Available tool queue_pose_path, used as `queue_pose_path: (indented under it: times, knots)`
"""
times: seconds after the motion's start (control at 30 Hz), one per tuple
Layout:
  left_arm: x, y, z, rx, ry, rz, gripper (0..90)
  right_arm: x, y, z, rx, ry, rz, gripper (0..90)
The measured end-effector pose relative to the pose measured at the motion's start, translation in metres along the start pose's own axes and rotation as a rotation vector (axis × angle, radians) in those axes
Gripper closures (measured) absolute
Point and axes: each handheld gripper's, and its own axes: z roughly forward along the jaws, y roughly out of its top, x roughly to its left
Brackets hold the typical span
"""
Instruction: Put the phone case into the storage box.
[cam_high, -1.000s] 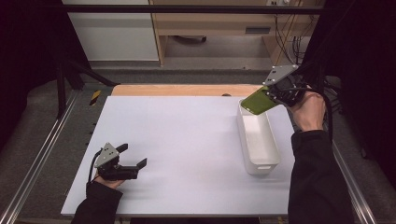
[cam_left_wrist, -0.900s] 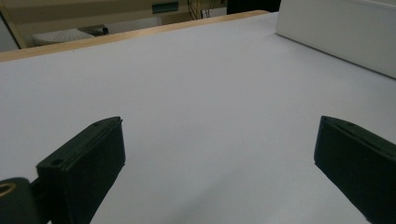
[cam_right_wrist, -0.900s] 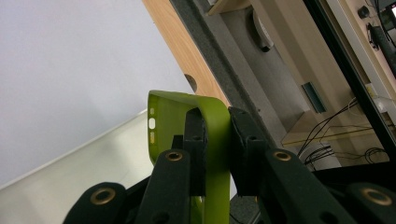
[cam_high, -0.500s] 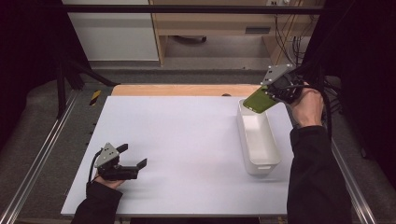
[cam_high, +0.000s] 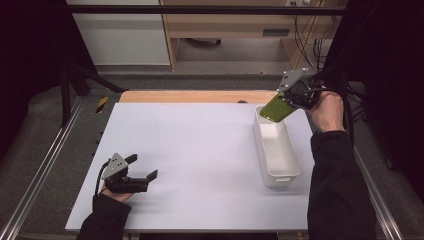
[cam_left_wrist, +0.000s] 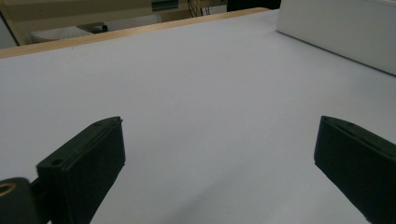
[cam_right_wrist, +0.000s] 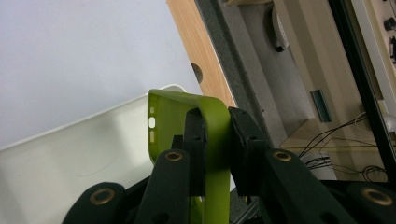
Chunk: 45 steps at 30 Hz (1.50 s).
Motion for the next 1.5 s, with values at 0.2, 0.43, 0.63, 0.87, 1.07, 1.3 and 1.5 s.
queue_pose_path:
  times: [0.2, 0.43, 0.63, 0.87, 1.07, 1.3, 1.5]
  knots:
    - [0.0, -0.001, 0.001, 0.004, 0.0, -0.004, 1.7, -0.002, -0.001, 0.008, 0.014, 0.015, -0.049, 78.0]
    - [0.0, -0.001, 0.003, 0.014, -0.001, 0.007, 1.7, -0.005, 0.0, 0.018, 0.015, 0.038, -0.096, 78.0]
    - [0.0, -0.003, 0.004, 0.023, -0.001, 0.008, 1.8, -0.006, 0.0, 0.029, 0.031, 0.061, -0.135, 78.0]
    - [0.001, -0.003, 0.005, 0.025, -0.003, 0.008, 1.8, -0.009, 0.001, 0.041, 0.037, 0.083, -0.168, 78.0]
    - [0.001, -0.004, 0.006, 0.029, -0.006, 0.008, 1.7, -0.011, 0.002, 0.051, 0.042, 0.104, -0.193, 78.0]
    - [0.002, -0.004, 0.006, 0.034, -0.006, 0.005, 1.7, -0.013, 0.007, 0.062, 0.062, 0.122, -0.241, 78.0]
    - [0.002, -0.005, 0.006, 0.033, -0.009, 0.003, 1.7, -0.016, 0.009, 0.07, 0.079, 0.141, -0.266, 78.0]
